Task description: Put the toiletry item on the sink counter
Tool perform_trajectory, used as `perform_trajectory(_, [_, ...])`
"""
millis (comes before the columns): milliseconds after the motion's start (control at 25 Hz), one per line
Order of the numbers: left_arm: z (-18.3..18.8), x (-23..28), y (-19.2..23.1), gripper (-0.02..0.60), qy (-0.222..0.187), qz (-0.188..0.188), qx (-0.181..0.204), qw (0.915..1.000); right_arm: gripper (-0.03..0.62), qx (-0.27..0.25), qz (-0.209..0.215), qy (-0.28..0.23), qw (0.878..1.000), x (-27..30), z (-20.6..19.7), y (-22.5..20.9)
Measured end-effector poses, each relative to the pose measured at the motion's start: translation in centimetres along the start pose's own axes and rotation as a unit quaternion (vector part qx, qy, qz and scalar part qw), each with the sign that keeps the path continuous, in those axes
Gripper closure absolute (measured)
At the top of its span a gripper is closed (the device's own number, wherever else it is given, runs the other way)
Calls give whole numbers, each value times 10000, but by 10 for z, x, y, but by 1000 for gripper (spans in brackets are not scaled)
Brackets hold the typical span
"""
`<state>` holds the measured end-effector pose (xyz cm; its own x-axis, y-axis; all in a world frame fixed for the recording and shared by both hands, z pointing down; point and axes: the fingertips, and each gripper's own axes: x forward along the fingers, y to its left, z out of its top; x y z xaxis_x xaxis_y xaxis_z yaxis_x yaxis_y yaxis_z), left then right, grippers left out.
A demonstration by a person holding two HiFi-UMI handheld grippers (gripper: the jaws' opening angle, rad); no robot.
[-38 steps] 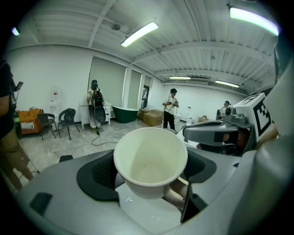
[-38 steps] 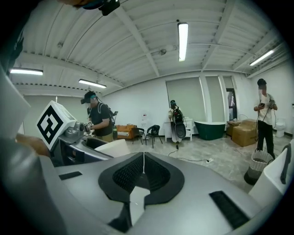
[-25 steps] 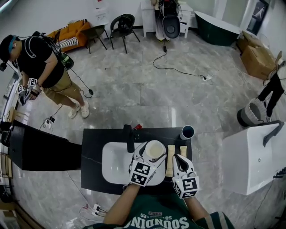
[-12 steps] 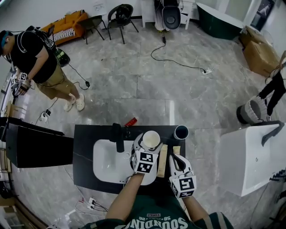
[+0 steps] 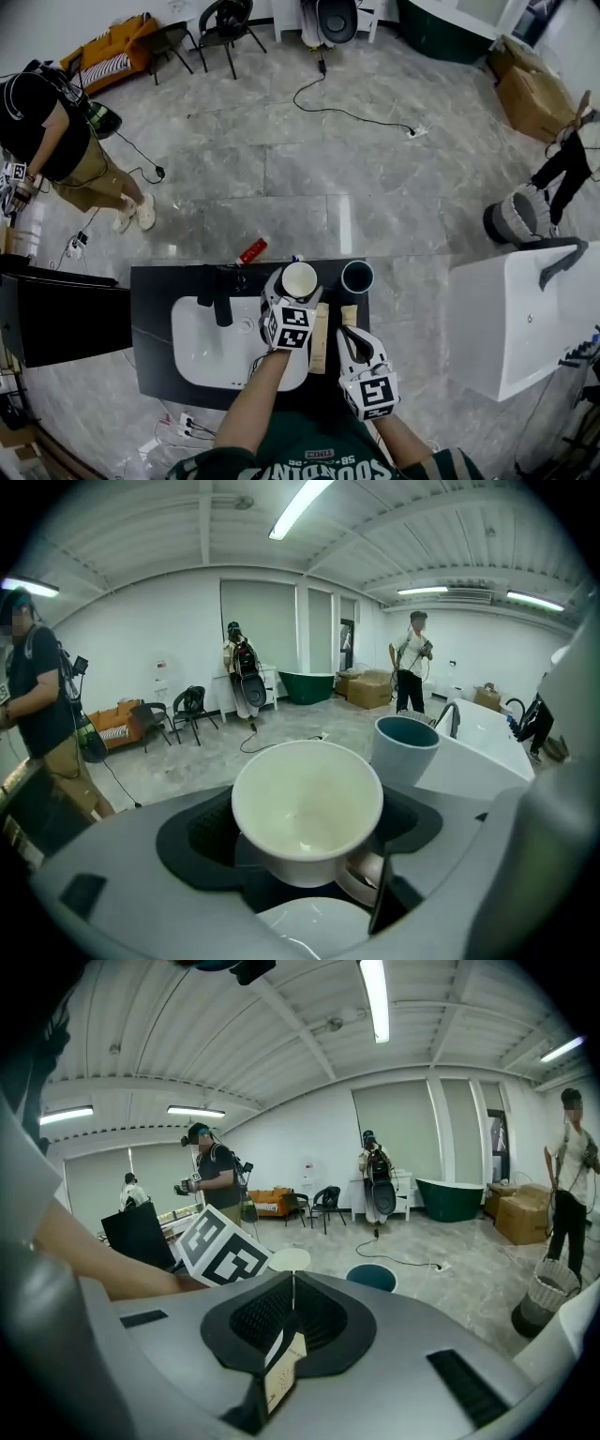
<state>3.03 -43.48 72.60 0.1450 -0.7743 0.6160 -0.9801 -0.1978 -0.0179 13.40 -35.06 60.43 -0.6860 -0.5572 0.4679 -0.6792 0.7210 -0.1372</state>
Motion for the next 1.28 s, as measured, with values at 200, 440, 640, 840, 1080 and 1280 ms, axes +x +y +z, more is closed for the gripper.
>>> perform_trajectory(200, [0, 21, -3, 153, 8, -27, 43, 10000, 551, 87, -48, 158, 9998, 2, -9, -12])
perform_trajectory(440, [-9, 29, 2, 153, -41, 179, -260, 9995, 551, 177, -87, 333, 9993, -2, -23, -19])
perform_trajectory(640, [-15, 35, -2, 153, 13, 230, -94, 9997, 551, 222, -133, 411, 9988, -4, -28, -25])
perform_trajectory(840, [-30, 35, -9, 153, 17, 248, -57, 9997, 551, 306, -135, 424, 9985, -5, -32, -21])
perform_trajectory(1080, [-32, 37, -8, 153, 16, 181, -116, 9998, 551, 338, -173, 413, 9984, -8, -31, -19])
perform_trajectory(1280, [-32, 34, -10, 152, 49, 9, -61, 10000, 551, 379, -197, 362, 9984, -13, -31, -15])
